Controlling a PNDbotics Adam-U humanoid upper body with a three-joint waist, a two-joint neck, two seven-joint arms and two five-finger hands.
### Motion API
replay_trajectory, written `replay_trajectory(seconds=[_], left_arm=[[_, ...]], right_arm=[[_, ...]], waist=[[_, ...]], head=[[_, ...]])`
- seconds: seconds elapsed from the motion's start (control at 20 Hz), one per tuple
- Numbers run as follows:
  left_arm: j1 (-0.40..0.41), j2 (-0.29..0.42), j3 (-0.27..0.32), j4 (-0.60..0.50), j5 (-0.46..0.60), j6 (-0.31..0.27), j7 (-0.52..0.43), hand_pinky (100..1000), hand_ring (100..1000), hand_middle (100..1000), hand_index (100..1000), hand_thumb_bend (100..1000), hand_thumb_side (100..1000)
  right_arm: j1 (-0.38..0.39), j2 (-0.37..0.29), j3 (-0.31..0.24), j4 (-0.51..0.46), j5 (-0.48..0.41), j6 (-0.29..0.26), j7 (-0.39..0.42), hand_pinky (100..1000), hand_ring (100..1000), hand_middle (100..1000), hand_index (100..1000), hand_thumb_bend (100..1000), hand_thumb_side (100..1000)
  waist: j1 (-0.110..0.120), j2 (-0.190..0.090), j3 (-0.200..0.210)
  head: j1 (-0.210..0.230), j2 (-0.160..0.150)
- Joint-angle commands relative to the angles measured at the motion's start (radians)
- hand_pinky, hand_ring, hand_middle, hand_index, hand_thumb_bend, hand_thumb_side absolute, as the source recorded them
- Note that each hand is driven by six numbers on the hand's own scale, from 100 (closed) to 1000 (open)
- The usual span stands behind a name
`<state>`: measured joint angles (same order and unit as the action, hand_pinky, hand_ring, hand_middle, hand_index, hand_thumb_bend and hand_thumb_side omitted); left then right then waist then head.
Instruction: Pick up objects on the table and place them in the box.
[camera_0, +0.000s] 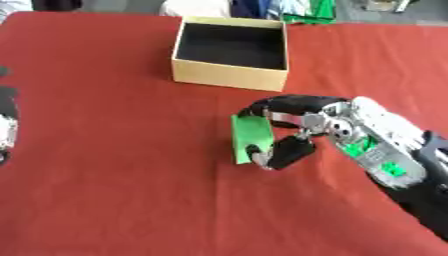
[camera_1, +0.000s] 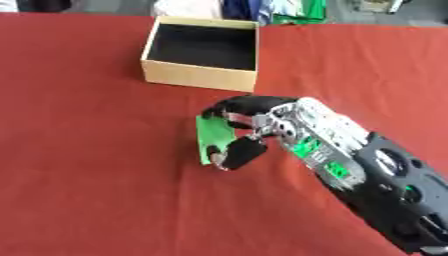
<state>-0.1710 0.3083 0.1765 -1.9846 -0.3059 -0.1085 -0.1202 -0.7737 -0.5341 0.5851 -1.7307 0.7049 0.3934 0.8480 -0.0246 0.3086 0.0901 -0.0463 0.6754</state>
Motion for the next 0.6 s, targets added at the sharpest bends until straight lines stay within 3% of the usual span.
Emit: replay_trajectory(seconds=[0.05,0.15,0.4,0.6], left_arm=[[-0.011,0.010,-0.001,-0.015,-0.006,-0.002,-0.005,673,722,785,894,100,561],[-0.012,0.010,-0.001,-0.015,-0.005,-0.002,-0.006,673,723,784,894,100,560],[-0.013,0.008,-0.002,-0.015,-0.005,-0.003,-0.009,673,722,784,894,100,561],[-0.013,0.007,-0.002,-0.015,-0.004,-0.002,-0.012,674,723,785,894,100,562]], right_arm=[[-0.008,-0.022,-0.008,-0.026,0.019,0.050,0.053,904,851,851,1000,100,418],[-0.008,-0.023,-0.011,-0.039,0.031,0.051,0.042,877,773,793,1000,109,370],[-0.008,-0.025,-0.010,-0.057,0.038,0.060,-0.003,849,699,721,1000,113,291],[-0.008,-0.024,-0.009,-0.067,0.027,0.071,-0.044,806,607,598,1000,101,200]], waist=[[-0.004,0.002,-0.003],[-0.003,0.002,-0.006],[-0.002,0.004,-0.008],[-0.002,0.006,-0.010]], head=[[0.000,-0.008],[0.000,-0.010],[-0.001,-0.013],[0.000,-0.015]])
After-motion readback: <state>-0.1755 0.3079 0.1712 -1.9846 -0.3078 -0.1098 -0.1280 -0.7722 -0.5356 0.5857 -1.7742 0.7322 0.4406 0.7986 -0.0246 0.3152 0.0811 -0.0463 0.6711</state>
